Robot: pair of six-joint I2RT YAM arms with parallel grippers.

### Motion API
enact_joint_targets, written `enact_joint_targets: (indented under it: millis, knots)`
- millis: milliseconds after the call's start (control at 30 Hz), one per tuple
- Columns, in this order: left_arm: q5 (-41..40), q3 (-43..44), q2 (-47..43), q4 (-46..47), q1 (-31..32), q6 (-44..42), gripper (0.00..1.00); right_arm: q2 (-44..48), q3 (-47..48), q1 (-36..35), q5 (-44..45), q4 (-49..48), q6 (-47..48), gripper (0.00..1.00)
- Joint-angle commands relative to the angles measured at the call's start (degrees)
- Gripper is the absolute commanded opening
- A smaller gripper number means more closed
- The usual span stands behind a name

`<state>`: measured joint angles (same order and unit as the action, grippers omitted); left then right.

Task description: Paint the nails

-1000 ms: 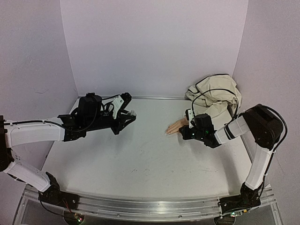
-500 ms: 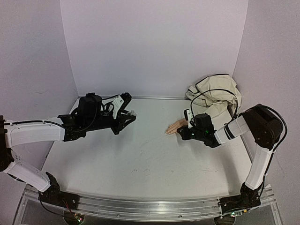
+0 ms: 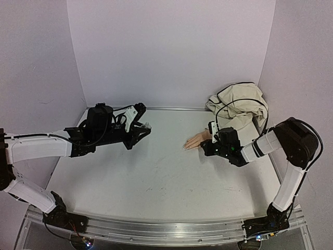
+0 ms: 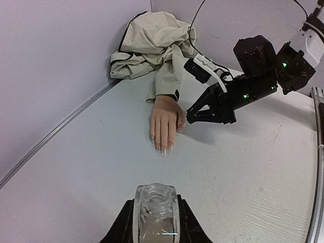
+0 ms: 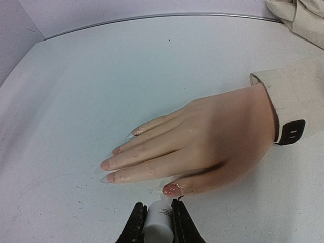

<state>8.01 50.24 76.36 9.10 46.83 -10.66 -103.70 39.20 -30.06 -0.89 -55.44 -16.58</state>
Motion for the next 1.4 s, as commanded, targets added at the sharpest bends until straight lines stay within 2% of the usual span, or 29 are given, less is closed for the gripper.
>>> enact_joint_targets:
  millis: [0,1367]
  knots:
    - [0.6,1.6,-2.3,3.3,0.2,-0.5,0.00,2.0,0.6,-0.3,3.6,-1.9,-0.3,0.00]
    - [0.6,1.5,-2.2,3.3,0.2,-0.5,0.00,-2.9,4.3,-0.4,2.4,0.9,-0.4,0.00]
